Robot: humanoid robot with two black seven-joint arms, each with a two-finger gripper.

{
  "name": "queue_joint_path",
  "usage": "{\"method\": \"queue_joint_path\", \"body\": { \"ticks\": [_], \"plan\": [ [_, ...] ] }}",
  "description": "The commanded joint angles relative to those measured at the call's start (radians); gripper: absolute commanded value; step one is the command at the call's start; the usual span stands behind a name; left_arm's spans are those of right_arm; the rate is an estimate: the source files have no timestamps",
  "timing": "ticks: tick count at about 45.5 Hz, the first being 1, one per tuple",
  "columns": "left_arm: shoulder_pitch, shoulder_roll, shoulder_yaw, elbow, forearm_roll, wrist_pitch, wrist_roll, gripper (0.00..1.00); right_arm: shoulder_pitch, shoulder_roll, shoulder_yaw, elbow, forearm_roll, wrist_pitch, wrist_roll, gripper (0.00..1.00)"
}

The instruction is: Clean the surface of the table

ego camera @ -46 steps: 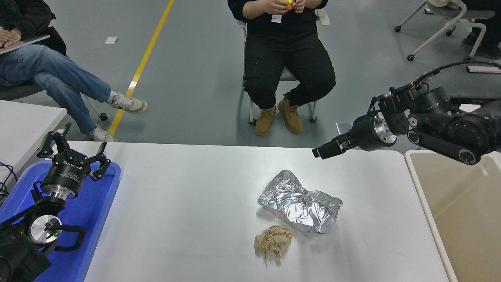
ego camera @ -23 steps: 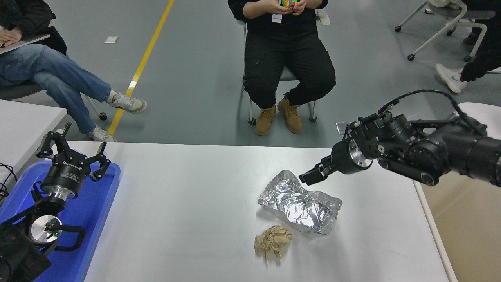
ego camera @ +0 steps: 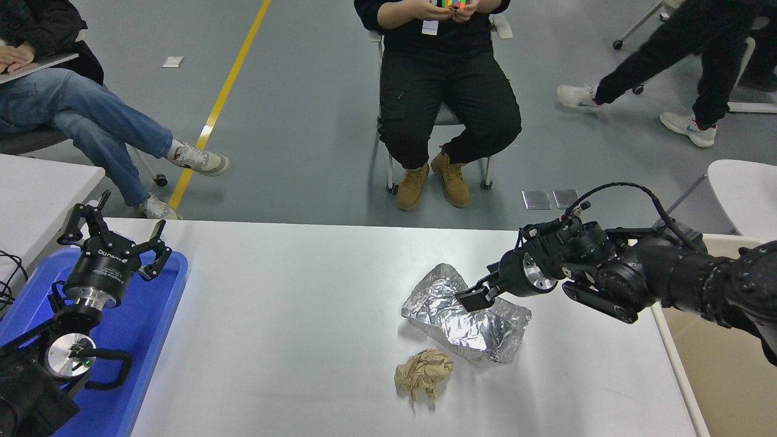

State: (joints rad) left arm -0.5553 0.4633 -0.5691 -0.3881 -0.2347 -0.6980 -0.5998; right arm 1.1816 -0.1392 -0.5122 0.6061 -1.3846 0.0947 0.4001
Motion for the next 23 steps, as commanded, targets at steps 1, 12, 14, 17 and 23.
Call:
{"method": "queue_joint_path", "body": {
  "ticks": [1, 12, 14, 17, 23],
  "plan": [
    [0.000, 0.000, 0.000, 0.000, 0.000, 0.000, 0.000, 1.00, -0.045, 0.021, -0.014, -0.048, 0.003, -0.056, 0.000, 0.98],
    [0.000, 0.000, 0.000, 0.000, 0.000, 0.000, 0.000, 1.00, -0.092, 0.066, -0.058, -0.126, 0.003, -0.136, 0.002, 0.98],
    [0.000, 0.000, 0.000, 0.000, 0.000, 0.000, 0.000, 1.00, -0.097, 0.066, -0.061, -0.131, 0.003, -0.138, 0.002, 0.97],
    [0.000, 0.000, 0.000, 0.000, 0.000, 0.000, 0.000, 1.00, -0.103, 0.066, -0.061, -0.132, 0.003, -0.139, 0.002, 0.97],
    [0.000, 0.000, 0.000, 0.000, 0.000, 0.000, 0.000, 1.00, -0.112, 0.070, -0.065, -0.149, 0.003, -0.142, 0.002, 0.84]
  ]
}}
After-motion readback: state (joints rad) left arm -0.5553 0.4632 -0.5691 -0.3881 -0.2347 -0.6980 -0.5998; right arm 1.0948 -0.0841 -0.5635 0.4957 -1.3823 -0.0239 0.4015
